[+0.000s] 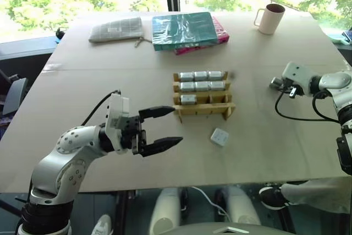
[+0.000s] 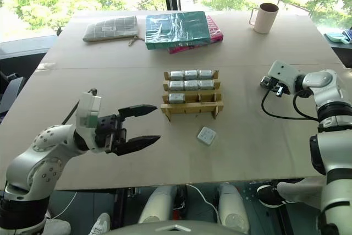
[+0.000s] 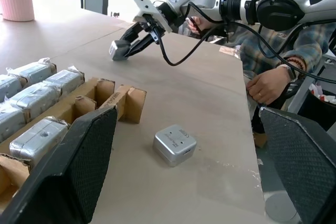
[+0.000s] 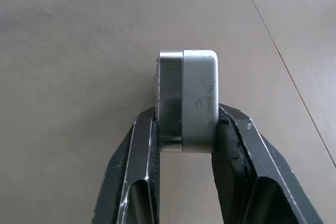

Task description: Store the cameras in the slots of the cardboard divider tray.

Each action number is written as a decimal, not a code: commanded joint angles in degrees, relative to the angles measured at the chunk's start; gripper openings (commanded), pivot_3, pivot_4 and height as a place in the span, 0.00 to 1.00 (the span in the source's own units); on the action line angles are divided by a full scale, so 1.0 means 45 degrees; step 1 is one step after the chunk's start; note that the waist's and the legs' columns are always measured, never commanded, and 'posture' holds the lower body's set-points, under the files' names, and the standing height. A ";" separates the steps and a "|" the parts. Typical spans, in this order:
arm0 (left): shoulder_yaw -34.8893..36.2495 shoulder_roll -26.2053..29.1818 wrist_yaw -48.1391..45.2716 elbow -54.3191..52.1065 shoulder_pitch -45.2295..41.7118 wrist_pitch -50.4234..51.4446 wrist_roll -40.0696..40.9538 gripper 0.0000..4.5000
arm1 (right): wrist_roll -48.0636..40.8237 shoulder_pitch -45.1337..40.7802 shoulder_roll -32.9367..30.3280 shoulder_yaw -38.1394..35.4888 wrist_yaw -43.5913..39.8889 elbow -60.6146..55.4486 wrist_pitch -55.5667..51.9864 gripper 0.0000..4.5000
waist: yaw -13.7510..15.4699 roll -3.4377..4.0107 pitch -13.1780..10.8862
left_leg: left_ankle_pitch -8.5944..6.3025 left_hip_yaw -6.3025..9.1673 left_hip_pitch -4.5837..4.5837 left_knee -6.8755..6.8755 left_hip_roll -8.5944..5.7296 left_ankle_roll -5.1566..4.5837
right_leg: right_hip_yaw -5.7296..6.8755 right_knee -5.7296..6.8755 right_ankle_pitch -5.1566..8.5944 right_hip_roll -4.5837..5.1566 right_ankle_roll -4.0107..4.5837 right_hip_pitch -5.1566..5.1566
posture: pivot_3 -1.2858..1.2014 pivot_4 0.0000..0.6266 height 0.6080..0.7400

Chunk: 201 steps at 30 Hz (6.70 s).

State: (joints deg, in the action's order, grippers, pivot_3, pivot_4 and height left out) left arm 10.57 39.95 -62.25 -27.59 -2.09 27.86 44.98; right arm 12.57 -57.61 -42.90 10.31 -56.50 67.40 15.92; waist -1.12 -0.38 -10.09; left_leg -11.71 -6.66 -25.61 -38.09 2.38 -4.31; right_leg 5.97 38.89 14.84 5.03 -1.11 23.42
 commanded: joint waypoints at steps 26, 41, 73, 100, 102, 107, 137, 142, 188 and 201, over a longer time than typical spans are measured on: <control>0.0954 -0.0284 0.0158 0.0697 0.1777 -0.1679 -0.0603 1.00 | -0.4280 0.3481 0.2579 0.1901 0.0466 -1.7272 -1.1287 0.18 | 0.0086 0.0014 -0.0004 | -0.0026 0.0029 -0.0049 0.0016 -0.0025 0.0009 | 0.0070 -0.0007 -0.0008 0.0061 0.0013 0.0035 | 0.52 0.24 1.00; 0.1000 -0.0471 0.0441 -0.0051 0.2580 -0.2004 -0.0627 1.00 | -0.2484 0.2454 0.2749 0.3305 -0.0939 -1.3385 -0.7096 0.18 | 0.0066 0.0015 -0.0004 | -0.0024 0.0018 -0.0035 0.0017 -0.0006 0.0008 | 0.0056 -0.0010 -0.0007 0.0032 0.0012 0.0035 | 0.52 0.24 1.00; -0.0226 0.0473 -0.0284 0.0630 0.0607 -0.0961 -0.0462 1.00 | -0.6359 1.1273 0.1929 -0.1186 0.2077 -2.4686 -1.4734 0.99 | 0.0376 0.0011 0.0001 | -0.0066 0.0066 -0.0022 0.0098 -0.0006 0.0027 | 0.0086 -0.0067 0.0051 0.0066 0.0014 0.0040 | 0.52 0.24 1.00; -0.0809 0.0131 0.5365 0.3082 -0.5387 0.9754 0.5995 1.00 | -0.3115 0.8891 0.0876 0.1643 0.3940 -2.4858 -1.0380 0.43 | 0.0418 -0.0043 -0.0006 | 0.0019 0.0091 -0.0010 0.0103 -0.0011 0.0037 | 0.0087 -0.0072 0.0028 0.0004 -0.0047 0.0014 | 0.52 0.24 1.00; -0.0901 -0.0422 0.6052 0.3383 -0.5956 1.0143 0.6204 1.00 | -0.3347 0.8170 0.1428 0.1745 0.4057 -2.4667 -1.0665 0.43 | 0.0394 -0.0079 -0.0022 | 0.0022 0.0091 -0.0010 0.0106 -0.0014 0.0038 | 0.0084 -0.0070 0.0030 -0.0010 -0.0049 -0.0001 | 0.52 0.24 1.00; -0.0723 -0.1788 0.7513 0.4059 -0.6783 1.0565 0.6733 1.00 | -0.2821 0.7579 0.1457 0.2174 0.3809 -2.4207 -1.0234 0.43 | 0.0442 -0.0105 -0.0031 | 0.0029 0.0079 -0.0025 0.0106 -0.0037 0.0042 | 0.0078 -0.0052 0.0004 -0.0022 -0.0009 0.0006 | 0.52 0.24 1.00; -0.6710 -0.2561 -0.1283 0.9625 -1.2371 0.1754 -0.3042 0.16 | -0.9091 1.3779 0.0992 -0.7597 0.2034 -2.5764 -1.1488 0.99 | 0.0715 -0.0106 -0.0034 | 0.0024 0.0073 -0.0024 0.0065 -0.0042 0.0037 | 0.0145 -0.0033 0.0028 -0.0040 -0.0045 -0.0003 | 0.52 0.24 1.00; -0.8013 -0.4255 -0.2977 1.3794 -1.4780 -0.0645 -0.5635 0.16 | -0.9709 1.4525 0.0702 -0.8984 0.2143 -2.5915 -1.1233 0.99 | 0.0713 -0.0105 -0.0034 | -0.0015 0.0090 -0.0042 0.0030 -0.0032 -0.0028 | 0.0141 -0.0020 0.0030 -0.0050 -0.0048 0.0001 | 0.52 0.24 1.00; -0.7028 -0.7176 -0.4774 2.0995 -1.7692 -0.3300 -1.1849 0.16 | -0.8796 1.6994 0.1006 -0.8567 0.4584 -2.7065 -1.0122 0.99 | 0.0524 -0.0108 -0.0028 | -0.0048 0.0158 -0.0126 -0.0078 -0.0033 -0.0083 | 0.0168 -0.0003 0.0033 -0.0036 -0.0055 0.0003 | 0.52 0.24 1.00; -0.7519 -0.7003 -0.4421 2.0776 -1.7429 -0.4660 -1.2938 0.16 | -0.8645 1.7142 0.1072 -0.8329 0.4737 -2.7102 -0.9959 0.99 | 0.0454 -0.0111 -0.0031 | -0.0034 0.0159 -0.0150 -0.0084 -0.0037 -0.0059 | 0.0167 -0.0002 0.0034 -0.0037 -0.0058 0.0018 | 0.52 0.24 1.00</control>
State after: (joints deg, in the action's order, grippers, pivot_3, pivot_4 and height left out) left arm -22.13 7.61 -83.06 66.86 -80.82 9.13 -11.45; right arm -26.71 19.34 -38.15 -26.82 -35.61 -53.39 -30.35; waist 0.92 -0.88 -10.22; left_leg -11.87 -5.94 -26.28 -38.47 2.22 -4.59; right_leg 6.72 38.89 15.00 4.87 -1.36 23.50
